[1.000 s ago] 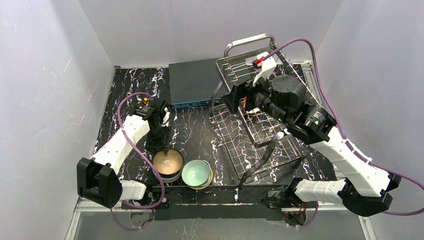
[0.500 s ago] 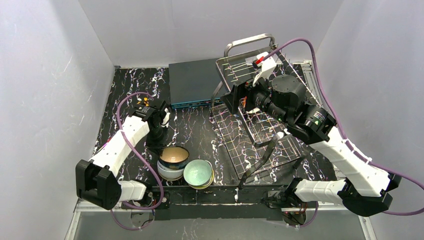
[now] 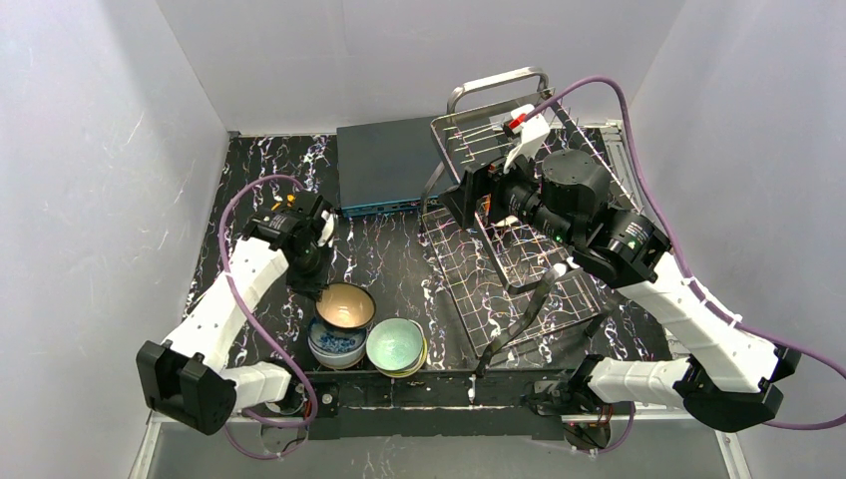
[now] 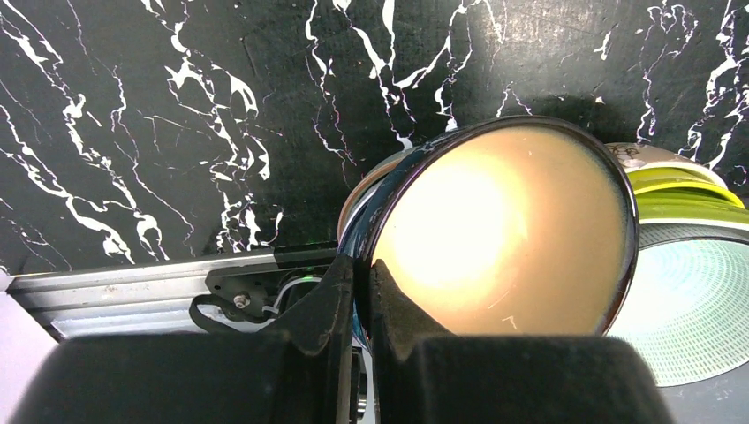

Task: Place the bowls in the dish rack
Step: Pick up the bowl from the center of the board, then place the bowl in the dish rack.

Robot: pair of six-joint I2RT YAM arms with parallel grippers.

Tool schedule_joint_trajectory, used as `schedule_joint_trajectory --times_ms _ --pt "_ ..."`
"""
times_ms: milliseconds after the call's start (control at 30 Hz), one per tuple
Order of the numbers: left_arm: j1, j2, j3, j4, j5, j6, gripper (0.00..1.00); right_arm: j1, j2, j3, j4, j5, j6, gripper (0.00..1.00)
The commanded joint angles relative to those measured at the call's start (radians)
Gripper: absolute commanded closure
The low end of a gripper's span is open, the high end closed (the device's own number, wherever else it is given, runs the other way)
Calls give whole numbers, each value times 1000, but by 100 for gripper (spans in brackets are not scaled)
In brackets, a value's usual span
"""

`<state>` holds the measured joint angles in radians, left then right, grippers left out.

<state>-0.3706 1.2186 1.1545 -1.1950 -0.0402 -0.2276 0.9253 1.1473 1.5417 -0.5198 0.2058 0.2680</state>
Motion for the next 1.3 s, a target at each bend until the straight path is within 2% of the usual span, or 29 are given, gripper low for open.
schedule_joint_trajectory --times_ms 0,167,433,733,933,1033,1267 --pt "-3 -59 53 -18 14 11 100 3 -2 5 70 -9 10 1" --pt "-2 -101 77 15 20 13 100 3 -1 5 74 -15 12 1" --pt "-3 -199 77 154 -17 -26 100 4 -4 6 73 -13 12 1" --pt "-3 -318 28 373 -40 -32 100 3 -8 8 70 -8 14 1" --pt "-2 -385 -25 523 -119 -69 100 3 -9 7 67 0 12 1" --pt "-2 -399 -53 589 -86 -50 100 4 -8 7 66 1 11 1" --pt "-2 -366 -87 697 -56 -150 100 4 -11 7 61 15 4 1"
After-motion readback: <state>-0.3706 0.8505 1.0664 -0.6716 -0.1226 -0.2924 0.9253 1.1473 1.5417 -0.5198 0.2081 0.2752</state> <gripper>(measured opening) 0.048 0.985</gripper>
